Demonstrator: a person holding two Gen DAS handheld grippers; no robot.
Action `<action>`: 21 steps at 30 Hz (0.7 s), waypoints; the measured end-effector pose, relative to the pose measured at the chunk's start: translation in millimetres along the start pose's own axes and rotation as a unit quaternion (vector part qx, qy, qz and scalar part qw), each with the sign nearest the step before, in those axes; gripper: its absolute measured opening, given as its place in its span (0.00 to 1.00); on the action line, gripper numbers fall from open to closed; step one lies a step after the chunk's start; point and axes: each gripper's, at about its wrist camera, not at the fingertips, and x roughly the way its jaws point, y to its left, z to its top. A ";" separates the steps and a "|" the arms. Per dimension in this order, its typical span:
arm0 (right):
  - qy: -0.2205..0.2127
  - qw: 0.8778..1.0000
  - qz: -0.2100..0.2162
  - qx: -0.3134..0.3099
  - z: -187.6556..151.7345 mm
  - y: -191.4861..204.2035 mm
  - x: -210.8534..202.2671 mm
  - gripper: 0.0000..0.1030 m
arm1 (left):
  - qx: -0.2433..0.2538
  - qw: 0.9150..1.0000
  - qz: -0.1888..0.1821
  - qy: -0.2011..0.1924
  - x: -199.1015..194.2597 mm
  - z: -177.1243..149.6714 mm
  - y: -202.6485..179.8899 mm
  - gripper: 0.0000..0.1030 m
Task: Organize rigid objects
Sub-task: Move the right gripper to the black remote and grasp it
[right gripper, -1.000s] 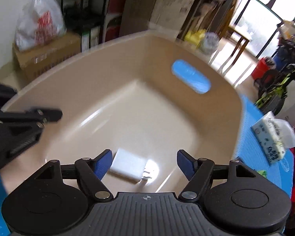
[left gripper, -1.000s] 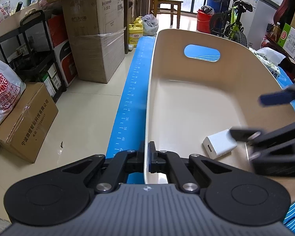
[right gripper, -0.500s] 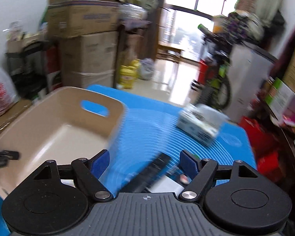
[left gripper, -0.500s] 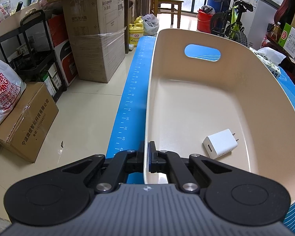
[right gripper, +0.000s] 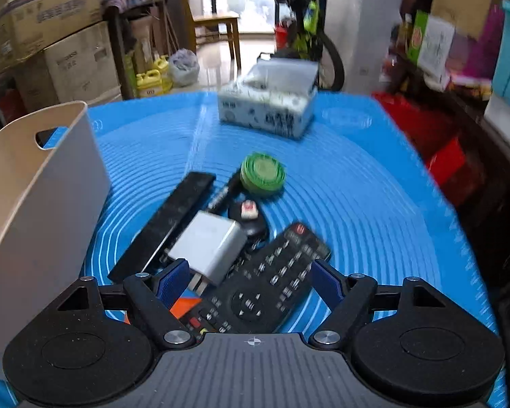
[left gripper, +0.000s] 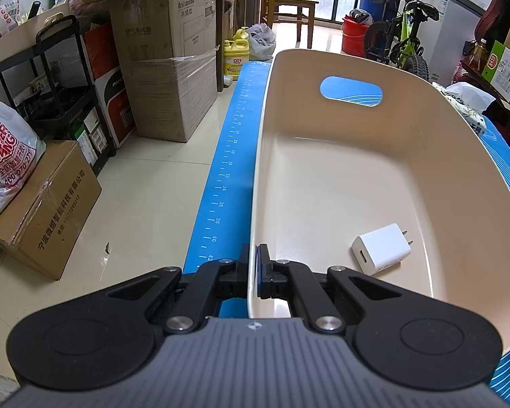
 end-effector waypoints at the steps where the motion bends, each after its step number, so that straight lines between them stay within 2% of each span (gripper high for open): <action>1: 0.008 1.000 0.003 0.009 -1.5 -1.4 4.5 0.79 | 0.000 1.000 0.000 0.000 0.0 0.1 0.0 0.03; 6: 0.020 1.000 -0.017 0.004 -6.4 3.5 17.6 0.79 | 0.000 1.000 0.000 0.000 0.0 0.3 0.2 0.03; 10: 0.029 0.999 0.009 0.028 -10.2 -1.0 22.0 0.79 | 0.000 1.000 0.000 0.000 0.0 0.3 0.2 0.03; 13: 0.012 0.999 0.009 0.040 -12.9 -4.8 21.8 0.72 | 0.000 1.000 0.000 0.000 0.0 0.5 0.3 0.03; 18: 0.012 0.998 0.017 0.061 -13.1 -11.7 22.8 0.69 | 0.000 1.000 0.000 0.000 0.0 0.7 0.5 0.03; 21: 0.011 0.998 0.000 0.056 -14.6 -9.7 22.1 0.64 | 0.000 1.000 0.000 0.000 -0.1 0.8 0.4 0.03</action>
